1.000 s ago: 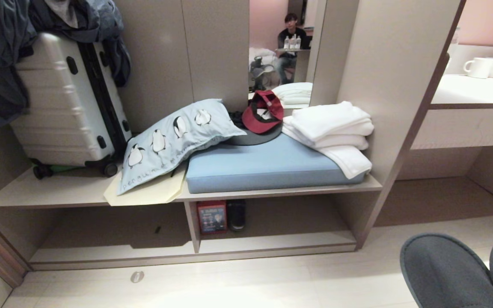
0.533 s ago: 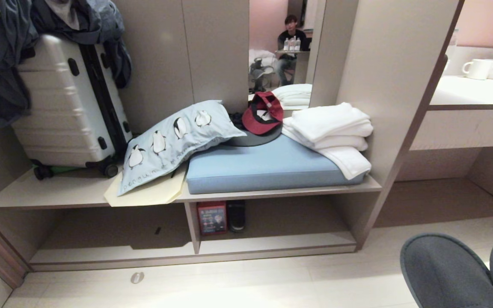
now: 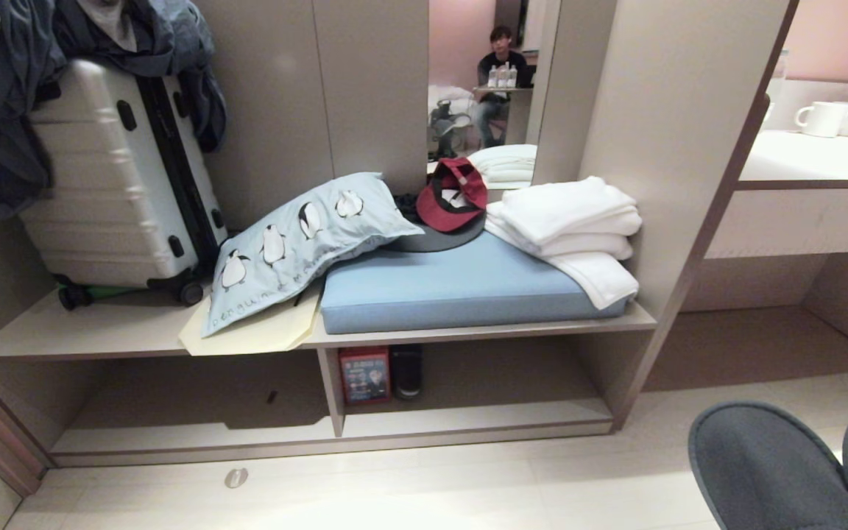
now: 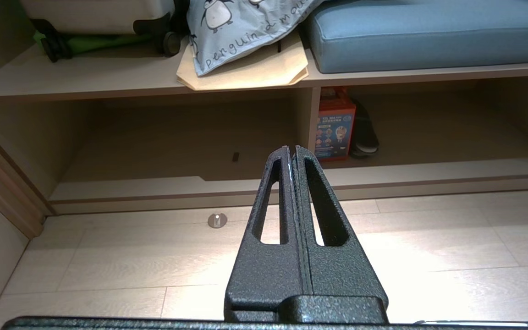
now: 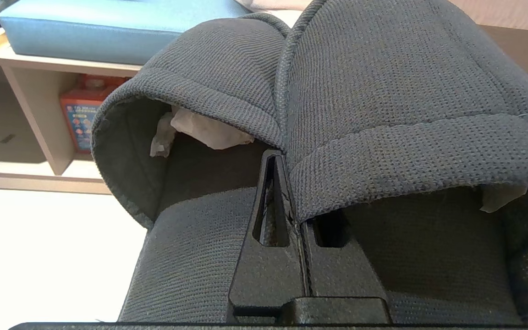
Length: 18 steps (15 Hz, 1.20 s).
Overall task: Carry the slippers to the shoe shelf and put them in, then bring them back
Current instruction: Place the slippers on the floor
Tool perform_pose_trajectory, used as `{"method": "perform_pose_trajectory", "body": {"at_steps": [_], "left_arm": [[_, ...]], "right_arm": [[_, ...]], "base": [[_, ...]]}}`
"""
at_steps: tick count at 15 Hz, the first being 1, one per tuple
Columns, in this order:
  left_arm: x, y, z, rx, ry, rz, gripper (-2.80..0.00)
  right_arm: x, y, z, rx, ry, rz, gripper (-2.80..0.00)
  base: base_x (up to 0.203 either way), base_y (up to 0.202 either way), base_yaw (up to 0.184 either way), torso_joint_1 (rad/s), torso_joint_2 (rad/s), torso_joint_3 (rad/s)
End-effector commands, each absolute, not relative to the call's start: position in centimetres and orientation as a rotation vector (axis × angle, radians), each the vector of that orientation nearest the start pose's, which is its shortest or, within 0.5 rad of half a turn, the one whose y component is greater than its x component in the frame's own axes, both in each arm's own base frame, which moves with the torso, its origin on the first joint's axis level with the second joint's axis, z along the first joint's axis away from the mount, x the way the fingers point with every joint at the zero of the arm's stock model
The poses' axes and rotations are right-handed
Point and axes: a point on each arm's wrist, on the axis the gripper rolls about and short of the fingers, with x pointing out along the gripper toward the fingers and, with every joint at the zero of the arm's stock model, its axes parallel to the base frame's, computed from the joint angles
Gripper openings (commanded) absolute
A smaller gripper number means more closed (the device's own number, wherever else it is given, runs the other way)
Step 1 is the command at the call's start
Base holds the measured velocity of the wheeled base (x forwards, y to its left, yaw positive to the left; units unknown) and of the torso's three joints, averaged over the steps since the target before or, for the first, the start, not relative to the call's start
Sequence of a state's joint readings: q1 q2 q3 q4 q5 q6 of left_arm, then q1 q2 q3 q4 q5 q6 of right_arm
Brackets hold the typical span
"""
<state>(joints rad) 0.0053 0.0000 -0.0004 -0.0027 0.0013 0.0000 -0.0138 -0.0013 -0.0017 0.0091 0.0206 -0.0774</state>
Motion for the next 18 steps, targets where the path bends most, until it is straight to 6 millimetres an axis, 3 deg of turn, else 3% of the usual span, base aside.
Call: {"method": "perform_pose_trajectory", "body": {"at_steps": [1, 9, 18], "left_arm": [[-2.29, -0.01, 7.62, 0.000, -0.005, 0.008, -2.80], [-2.29, -0.01, 7.62, 0.000, -0.005, 0.008, -2.80], [-2.28, -0.01, 7.58, 0.000, -0.003, 0.008, -2.80]], "right_arm": [[-2.30, 0.08, 7.49, -0.078, 0.006, 0.008, -2.80], [-2.30, 0.08, 7.49, -0.078, 0.006, 0.008, -2.80], [-2.30, 0.08, 7.49, -0.078, 0.006, 0.008, -2.80]], "base": [[0.000, 0.000, 0.000, 0.000, 0.00, 0.000], [0.000, -0.019, 0.001, 0.001, 0.00, 0.001], [0.000, -0.194, 0.002, 0.003, 0.00, 0.002]]}}
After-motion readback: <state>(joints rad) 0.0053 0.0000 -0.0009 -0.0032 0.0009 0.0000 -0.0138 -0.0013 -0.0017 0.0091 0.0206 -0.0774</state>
